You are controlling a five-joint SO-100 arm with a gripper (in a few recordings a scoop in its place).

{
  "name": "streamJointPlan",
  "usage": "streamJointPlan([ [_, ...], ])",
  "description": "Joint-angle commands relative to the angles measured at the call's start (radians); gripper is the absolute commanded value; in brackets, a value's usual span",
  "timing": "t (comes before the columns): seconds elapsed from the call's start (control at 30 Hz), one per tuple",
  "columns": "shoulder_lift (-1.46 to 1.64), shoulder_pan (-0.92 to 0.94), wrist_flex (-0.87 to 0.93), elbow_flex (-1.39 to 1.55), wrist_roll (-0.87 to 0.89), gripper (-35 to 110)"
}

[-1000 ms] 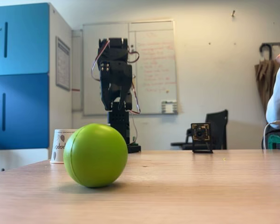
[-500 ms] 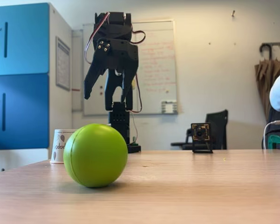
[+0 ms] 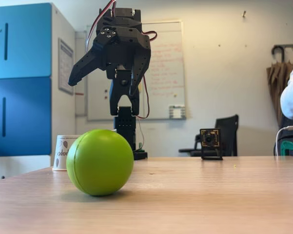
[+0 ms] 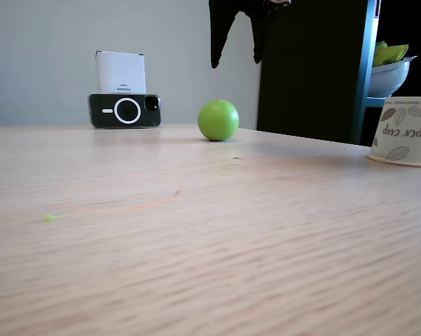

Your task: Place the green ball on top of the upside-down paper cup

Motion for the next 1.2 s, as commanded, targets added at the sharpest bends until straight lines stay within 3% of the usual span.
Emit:
streamJointPlan([
  [0.0, -0.018, 0.005, -0.071, -0.040, 0.020, 42],
  [0.4, -0.156, 0.009, -0.290, -0.071, 0.152, 45],
  [1.17, -0.373, 0.031, -0.405, -0.130, 0.212, 45],
])
